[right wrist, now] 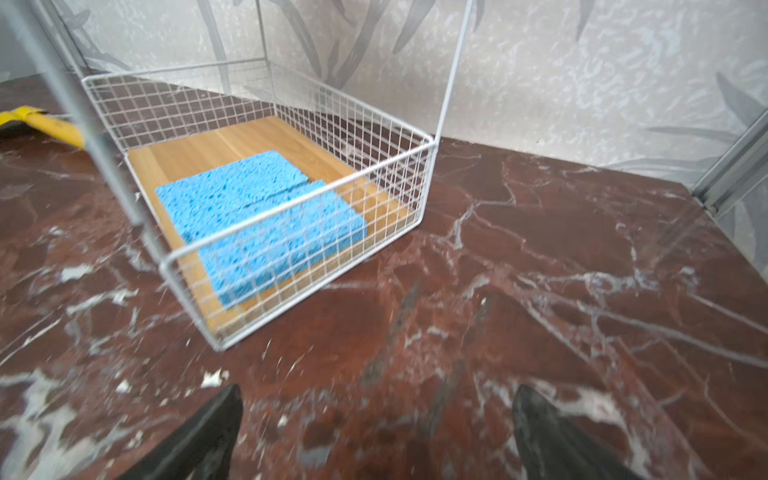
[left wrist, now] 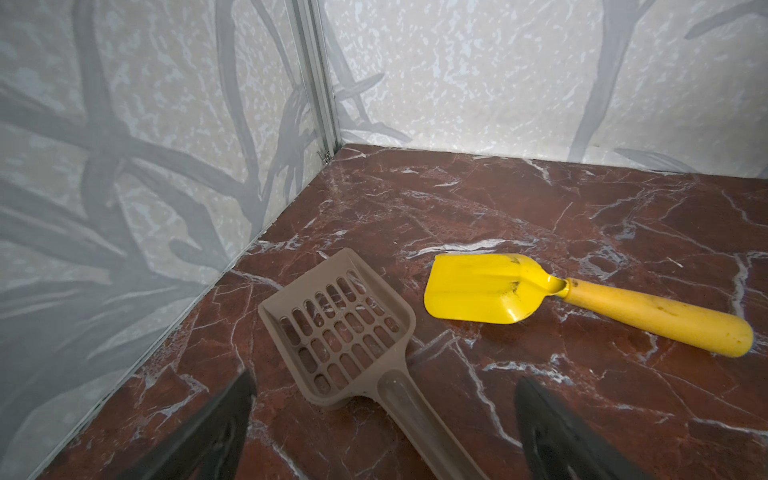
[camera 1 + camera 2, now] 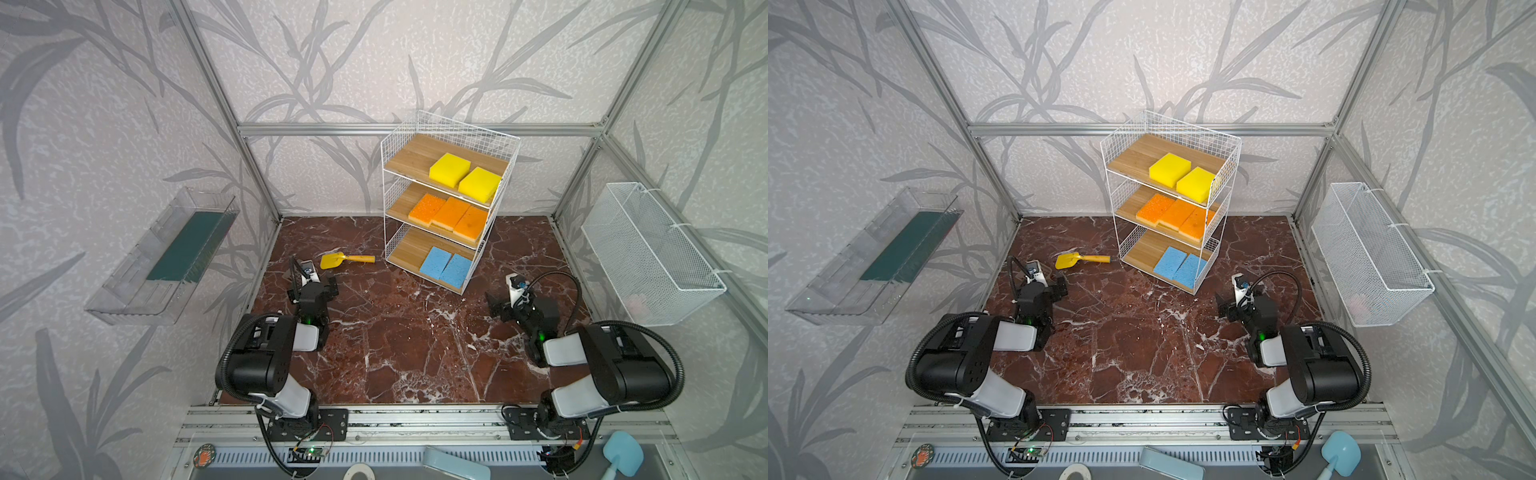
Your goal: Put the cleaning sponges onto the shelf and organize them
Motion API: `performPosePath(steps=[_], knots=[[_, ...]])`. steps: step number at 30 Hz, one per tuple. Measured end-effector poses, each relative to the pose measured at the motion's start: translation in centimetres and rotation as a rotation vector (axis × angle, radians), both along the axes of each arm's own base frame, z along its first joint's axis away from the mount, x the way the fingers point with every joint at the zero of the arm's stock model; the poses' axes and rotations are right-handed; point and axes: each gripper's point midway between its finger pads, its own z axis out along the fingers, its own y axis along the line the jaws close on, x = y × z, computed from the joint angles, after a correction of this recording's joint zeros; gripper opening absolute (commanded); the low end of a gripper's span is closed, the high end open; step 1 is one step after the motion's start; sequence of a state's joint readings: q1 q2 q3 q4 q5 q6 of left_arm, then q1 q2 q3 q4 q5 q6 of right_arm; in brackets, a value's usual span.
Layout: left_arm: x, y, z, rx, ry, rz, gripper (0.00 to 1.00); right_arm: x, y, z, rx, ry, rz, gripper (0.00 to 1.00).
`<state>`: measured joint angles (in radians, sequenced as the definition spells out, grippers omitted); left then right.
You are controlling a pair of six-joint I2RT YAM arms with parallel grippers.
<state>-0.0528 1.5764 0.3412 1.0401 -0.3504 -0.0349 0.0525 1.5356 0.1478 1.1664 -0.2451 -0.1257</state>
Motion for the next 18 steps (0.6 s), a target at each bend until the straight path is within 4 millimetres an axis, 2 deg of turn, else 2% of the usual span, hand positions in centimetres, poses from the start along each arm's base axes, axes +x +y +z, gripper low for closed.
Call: performPosePath(steps=[3, 6, 8, 10, 13, 18], knots=[[-1.5, 0.0, -0.3, -0.002, -0.035, -0.004, 0.99, 0.3, 0.2, -0.8, 0.003, 0.016, 0.011, 0.99], [-3.2, 0.1, -1.9, -0.001, -0.004, 0.0, 0.99, 1.7, 0.7, 0.7, 0.001, -0.017, 0.038, 0.99], [-2.6, 0.3, -1.7, 0.003, -0.001, 0.012, 0.99, 2.5, 1.0, 2.1, -0.004, -0.044, 0.054, 0.99], [-0.9, 0.3, -0.7, 0.003, -0.003, 0.018, 0.99, 3.3, 1.1, 3.2, -0.006, -0.061, 0.061, 0.99], [0.3, 0.4, 0.9, -0.001, -0.041, 0.024, 0.99, 4.8, 1.0, 3.5, 0.0, -0.035, 0.053, 0.99], [0.1, 0.5, 0.0, 0.004, -0.002, 0.032, 0.99, 4.7, 0.7, 2.6, 0.0, 0.007, 0.043, 0.99]])
